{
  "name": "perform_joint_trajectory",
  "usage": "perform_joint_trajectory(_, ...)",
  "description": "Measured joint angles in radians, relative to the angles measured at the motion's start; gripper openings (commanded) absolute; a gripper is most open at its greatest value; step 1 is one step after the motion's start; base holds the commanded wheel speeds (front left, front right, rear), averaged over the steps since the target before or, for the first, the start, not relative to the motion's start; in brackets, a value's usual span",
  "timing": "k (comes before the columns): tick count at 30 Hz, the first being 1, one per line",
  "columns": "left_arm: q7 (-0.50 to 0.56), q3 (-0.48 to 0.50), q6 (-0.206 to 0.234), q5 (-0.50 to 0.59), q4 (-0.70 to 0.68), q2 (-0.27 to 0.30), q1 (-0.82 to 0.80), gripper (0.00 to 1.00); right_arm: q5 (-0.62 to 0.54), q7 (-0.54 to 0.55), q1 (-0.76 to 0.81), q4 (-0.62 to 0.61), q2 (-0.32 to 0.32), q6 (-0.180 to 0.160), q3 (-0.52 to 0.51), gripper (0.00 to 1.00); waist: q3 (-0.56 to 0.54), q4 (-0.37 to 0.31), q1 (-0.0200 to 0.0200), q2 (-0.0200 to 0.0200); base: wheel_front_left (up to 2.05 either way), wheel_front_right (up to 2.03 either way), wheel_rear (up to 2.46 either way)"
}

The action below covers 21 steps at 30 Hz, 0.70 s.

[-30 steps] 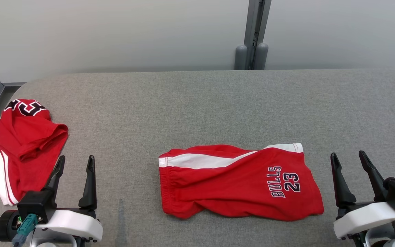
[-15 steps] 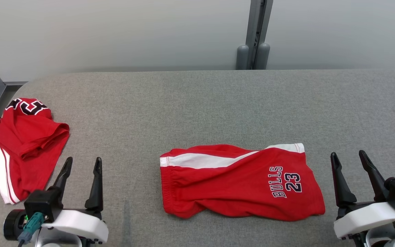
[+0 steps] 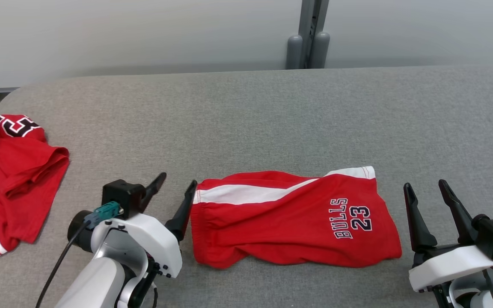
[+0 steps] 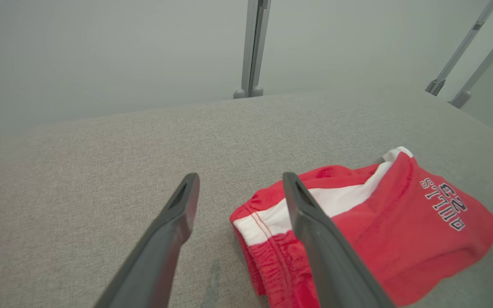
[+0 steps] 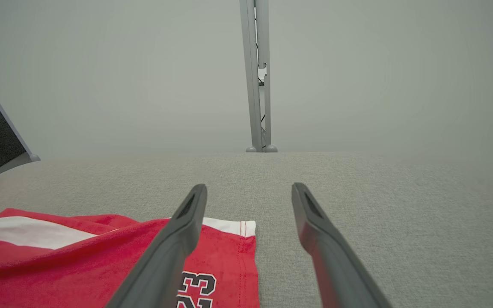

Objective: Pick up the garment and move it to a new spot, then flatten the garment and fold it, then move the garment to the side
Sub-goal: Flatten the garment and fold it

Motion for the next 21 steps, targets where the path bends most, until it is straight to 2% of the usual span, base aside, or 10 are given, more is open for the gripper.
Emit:
perform_joint_trajectory(7, 0.103, -0.036, -0.027, -0.049, 0.085, -0.024, -0.015, 1.00, 0.015, -0.013, -0.003, 0.020, 0.000, 0.000, -0.001, 1.00, 0.019, -0.030, 0.0000, 0.0000, 0.00, 0.00, 0.00)
perform_joint_trajectory(15, 0.124, -0.035, -0.036, -0.083, 0.122, -0.030, -0.015, 1.00, 0.019, -0.024, -0.018, 0.030, 0.000, 0.000, -0.002, 1.00, 0.039, -0.040, 0.0000, 0.0000, 0.00, 0.00, 0.00)
perform_joint_trajectory(16, 0.124, -0.036, -0.039, -0.083, 0.123, -0.030, -0.015, 0.44, 0.020, -0.026, -0.019, 0.032, 0.000, 0.000, -0.002, 1.00, 0.041, -0.040, 0.0000, 0.0000, 0.00, 0.00, 0.00)
perform_joint_trajectory(17, 0.125, -0.037, -0.044, -0.086, 0.124, -0.029, -0.015, 0.00, 0.020, -0.029, -0.020, 0.033, 0.000, 0.000, -0.002, 1.00, 0.042, -0.041, 0.0000, 0.0000, 0.00, 0.00, 0.00)
perform_joint_trajectory(21, 0.123, -0.039, -0.052, -0.089, 0.126, -0.024, -0.023, 0.00, 0.022, -0.031, -0.024, 0.038, 0.000, 0.000, -0.003, 1.00, 0.048, -0.044, 0.0000, 0.0000, 0.00, 0.00, 0.00)
